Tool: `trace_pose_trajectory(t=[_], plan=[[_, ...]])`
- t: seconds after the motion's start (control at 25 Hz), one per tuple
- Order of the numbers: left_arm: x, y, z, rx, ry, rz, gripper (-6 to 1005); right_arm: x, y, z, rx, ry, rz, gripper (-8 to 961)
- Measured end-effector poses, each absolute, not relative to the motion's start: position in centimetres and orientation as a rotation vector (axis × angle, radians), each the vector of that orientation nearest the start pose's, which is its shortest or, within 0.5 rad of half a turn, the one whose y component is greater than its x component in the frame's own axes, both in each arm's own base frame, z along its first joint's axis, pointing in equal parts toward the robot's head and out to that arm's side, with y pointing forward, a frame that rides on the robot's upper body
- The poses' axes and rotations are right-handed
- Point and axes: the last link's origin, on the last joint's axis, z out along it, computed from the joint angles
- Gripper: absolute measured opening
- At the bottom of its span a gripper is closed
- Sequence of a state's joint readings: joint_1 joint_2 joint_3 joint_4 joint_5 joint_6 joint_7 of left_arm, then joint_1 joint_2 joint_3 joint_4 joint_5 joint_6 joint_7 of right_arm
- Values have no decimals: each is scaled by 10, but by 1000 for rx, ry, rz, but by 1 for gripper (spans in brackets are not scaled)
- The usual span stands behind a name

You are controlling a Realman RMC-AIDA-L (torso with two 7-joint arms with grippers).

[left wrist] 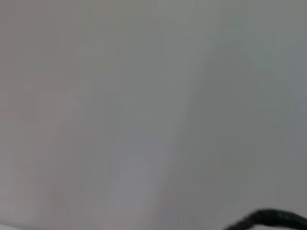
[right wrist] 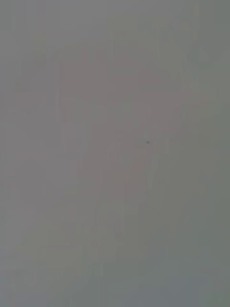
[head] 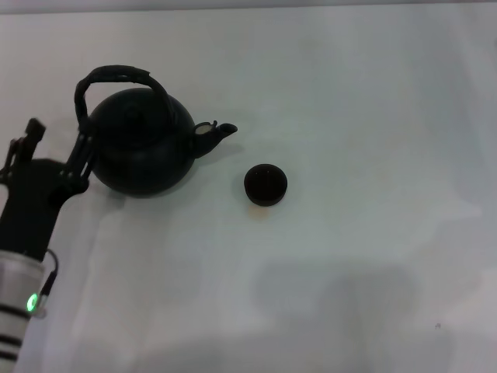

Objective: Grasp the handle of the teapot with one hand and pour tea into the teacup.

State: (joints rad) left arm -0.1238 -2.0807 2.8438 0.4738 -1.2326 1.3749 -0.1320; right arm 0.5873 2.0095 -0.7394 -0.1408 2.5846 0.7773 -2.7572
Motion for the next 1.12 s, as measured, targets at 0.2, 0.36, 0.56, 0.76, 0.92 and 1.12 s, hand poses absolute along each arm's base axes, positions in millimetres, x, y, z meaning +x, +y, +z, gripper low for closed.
trace_pose_trajectory(t=[0.2, 0.36, 0.56, 0.76, 0.92, 1.12], plan=[[-336, 187, -45, -1410, -750, -900, 796, 369, 395, 59, -1430, 774, 527, 844], [-358, 183, -25, -1344, -712, -823, 793, 371, 393, 58, -1427, 774, 529, 844], [-382, 195, -2, -1247, -710, -746, 791, 369, 391, 54, -1431, 776, 541, 844], [-390, 214, 4, -1234, -733, -721, 790, 370, 388, 50, -1433, 786, 557, 845], [-390, 228, 0, -1262, -759, -702, 791, 369, 385, 47, -1434, 794, 578, 845], [-389, 237, -1, -1283, -760, -693, 785, 369, 384, 45, -1442, 800, 582, 845]])
